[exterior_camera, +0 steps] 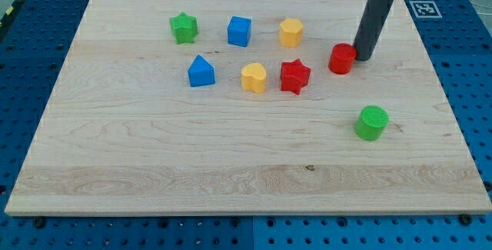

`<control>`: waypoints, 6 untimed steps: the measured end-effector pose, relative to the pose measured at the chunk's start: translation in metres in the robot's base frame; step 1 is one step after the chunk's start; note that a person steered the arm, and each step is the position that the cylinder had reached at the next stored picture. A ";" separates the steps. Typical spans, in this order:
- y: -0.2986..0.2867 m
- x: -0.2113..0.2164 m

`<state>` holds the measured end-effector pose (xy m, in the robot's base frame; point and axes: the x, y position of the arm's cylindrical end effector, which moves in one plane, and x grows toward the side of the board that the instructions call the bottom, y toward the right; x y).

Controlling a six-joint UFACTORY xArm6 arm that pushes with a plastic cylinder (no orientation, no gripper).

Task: Place arm to the right centre of the board

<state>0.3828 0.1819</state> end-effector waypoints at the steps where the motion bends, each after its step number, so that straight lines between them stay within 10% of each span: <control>1: -0.001 0.024; 6: 0.083 0.036</control>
